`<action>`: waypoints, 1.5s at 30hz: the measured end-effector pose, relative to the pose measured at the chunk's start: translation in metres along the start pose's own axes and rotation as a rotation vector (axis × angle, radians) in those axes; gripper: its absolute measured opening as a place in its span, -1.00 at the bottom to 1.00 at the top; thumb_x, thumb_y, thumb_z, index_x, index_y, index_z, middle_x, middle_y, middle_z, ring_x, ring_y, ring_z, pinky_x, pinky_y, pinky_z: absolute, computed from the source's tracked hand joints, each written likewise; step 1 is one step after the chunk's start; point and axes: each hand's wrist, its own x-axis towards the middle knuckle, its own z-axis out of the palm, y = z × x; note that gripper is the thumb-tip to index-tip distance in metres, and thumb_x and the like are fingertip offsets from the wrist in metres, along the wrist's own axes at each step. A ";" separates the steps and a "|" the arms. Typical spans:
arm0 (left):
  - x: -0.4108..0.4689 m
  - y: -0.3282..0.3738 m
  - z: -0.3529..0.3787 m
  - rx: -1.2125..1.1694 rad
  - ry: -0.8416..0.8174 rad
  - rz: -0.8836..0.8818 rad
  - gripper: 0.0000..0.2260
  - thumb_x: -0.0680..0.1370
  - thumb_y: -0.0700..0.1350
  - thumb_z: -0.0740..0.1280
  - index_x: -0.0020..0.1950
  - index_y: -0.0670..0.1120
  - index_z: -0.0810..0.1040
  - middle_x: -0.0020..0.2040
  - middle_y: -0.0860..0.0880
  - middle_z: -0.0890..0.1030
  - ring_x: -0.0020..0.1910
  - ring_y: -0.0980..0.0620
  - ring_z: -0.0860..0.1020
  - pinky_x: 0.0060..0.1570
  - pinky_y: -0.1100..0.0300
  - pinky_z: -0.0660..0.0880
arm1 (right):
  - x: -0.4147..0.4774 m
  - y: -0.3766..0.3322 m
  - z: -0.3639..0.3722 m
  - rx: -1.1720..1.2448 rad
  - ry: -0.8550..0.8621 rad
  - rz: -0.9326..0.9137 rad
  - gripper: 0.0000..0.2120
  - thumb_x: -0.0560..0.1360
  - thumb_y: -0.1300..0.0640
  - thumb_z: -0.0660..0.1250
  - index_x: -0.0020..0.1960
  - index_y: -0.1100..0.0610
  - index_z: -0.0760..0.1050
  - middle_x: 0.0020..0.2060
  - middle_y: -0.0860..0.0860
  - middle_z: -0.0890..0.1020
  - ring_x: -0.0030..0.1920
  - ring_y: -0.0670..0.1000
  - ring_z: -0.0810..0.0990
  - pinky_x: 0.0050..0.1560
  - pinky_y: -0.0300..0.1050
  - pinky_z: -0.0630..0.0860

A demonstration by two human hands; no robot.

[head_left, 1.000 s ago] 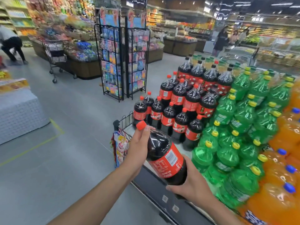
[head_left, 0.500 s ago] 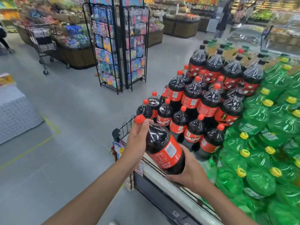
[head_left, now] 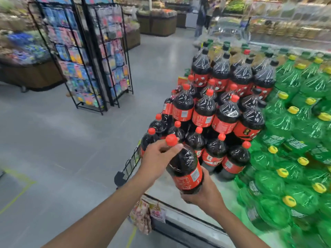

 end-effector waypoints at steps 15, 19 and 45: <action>0.102 -0.053 0.022 0.371 -0.084 0.066 -0.86 0.46 0.08 0.57 0.00 0.19 0.73 -0.05 0.28 0.72 0.03 0.27 0.66 0.18 0.08 0.60 | 0.111 0.028 0.068 -0.008 -0.017 0.221 -0.10 0.21 -0.23 0.63 0.42 -0.16 0.26 0.09 -0.18 0.66 0.13 0.02 0.65 -0.11 -0.11 0.43; 0.115 -0.072 0.021 0.405 -0.062 0.077 -0.78 0.48 0.01 0.57 0.11 0.12 0.72 -0.01 0.28 0.71 0.06 0.29 0.64 0.17 0.16 0.56 | 0.133 0.044 0.087 0.006 -0.070 0.265 -0.18 0.30 -0.10 0.59 0.44 -0.04 0.29 0.00 -0.14 0.66 0.00 0.01 0.62 -0.13 -0.08 0.45; 0.158 -0.099 0.016 0.685 -0.139 0.065 -0.72 0.55 0.03 0.50 0.25 0.09 0.63 0.14 0.21 0.64 0.16 0.23 0.58 0.24 0.22 0.51 | 0.186 0.076 0.112 0.127 -0.150 0.309 -0.19 0.18 -0.05 0.62 0.33 0.05 0.34 0.11 -0.07 0.59 0.08 -0.10 0.58 -0.04 -0.37 0.46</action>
